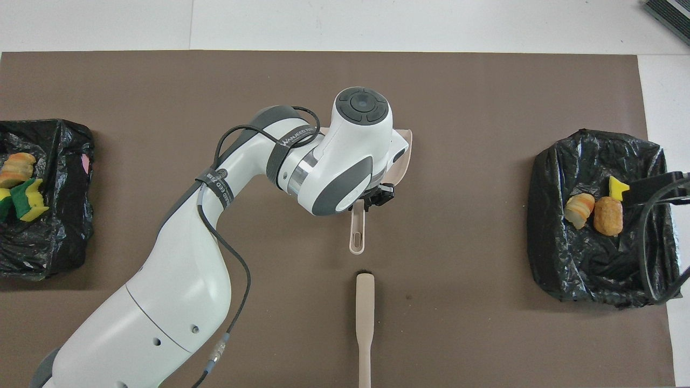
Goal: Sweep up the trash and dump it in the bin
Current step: 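Carry the dustpan with the left gripper to the mat center and lower it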
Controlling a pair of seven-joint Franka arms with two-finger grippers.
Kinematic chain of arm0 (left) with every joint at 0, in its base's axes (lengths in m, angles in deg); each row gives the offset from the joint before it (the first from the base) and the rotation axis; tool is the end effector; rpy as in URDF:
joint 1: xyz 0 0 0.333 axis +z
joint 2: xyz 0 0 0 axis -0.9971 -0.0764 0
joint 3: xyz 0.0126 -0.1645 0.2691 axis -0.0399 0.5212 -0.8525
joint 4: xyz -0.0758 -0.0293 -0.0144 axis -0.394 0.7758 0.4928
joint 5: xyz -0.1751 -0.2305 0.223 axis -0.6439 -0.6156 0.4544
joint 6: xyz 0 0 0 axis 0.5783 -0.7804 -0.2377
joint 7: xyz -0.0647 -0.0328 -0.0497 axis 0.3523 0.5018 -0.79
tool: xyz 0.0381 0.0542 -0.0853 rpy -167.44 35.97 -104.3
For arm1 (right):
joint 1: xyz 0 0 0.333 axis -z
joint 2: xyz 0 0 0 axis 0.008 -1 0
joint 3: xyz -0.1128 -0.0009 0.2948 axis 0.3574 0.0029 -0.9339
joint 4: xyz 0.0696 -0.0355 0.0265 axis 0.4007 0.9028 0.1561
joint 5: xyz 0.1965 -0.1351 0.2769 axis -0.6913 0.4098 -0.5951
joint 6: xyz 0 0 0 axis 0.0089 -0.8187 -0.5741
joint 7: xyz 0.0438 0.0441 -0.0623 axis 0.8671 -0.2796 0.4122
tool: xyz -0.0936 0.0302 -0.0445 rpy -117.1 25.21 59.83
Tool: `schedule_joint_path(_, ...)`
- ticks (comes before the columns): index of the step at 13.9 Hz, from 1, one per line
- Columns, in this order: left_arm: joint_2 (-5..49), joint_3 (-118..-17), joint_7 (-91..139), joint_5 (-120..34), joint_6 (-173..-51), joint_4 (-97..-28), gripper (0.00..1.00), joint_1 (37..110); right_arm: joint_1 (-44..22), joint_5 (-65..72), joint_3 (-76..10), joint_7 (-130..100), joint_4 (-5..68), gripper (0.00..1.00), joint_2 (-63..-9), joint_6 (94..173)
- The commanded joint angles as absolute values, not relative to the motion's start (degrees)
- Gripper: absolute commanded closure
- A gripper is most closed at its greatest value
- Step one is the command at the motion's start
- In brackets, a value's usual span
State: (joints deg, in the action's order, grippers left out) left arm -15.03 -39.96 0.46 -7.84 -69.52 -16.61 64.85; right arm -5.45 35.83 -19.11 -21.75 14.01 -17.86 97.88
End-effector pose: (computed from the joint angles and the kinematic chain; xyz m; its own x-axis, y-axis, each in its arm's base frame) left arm 0.5393 -0.4582 0.3641 0.9594 -0.1360 -0.2469 -0.1243 -0.9903 0.0622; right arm 0.4938 -0.0127 0.6684 0.9997 0.0042 -0.0250 0.0046 -0.9998 0.0180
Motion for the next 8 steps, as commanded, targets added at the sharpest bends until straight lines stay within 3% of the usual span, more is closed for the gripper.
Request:
schedule_joint_path(1, -14.19, -40.28, -0.58, -8.79, -71.03, -18.86, 1.0, 64.87, -5.34, 34.92, -18.78, -20.78, 15.15, 0.0, -16.99, 98.57)
schedule_joint_path(6, -13.92, -40.11, -0.31, -8.97, -70.94, -19.48, 1.0, 65.31, -5.34, 34.92, -18.78, -20.78, 15.07, 0.0, -16.99, 98.57)
schedule_joint_path(7, -13.92, -40.19, -0.4, -8.8, -70.42, -19.4, 0.79, 65.31, -5.34, 34.92, -18.78, -20.78, 15.07, 0.0, -16.99, 98.66)
schedule_joint_path(8, -13.92, -40.19, -0.4, -8.71, -70.33, -19.4, 0.64, 65.32, -5.34, 34.92, -18.78, -20.78, 15.07, 0.0, -16.99, 98.57)
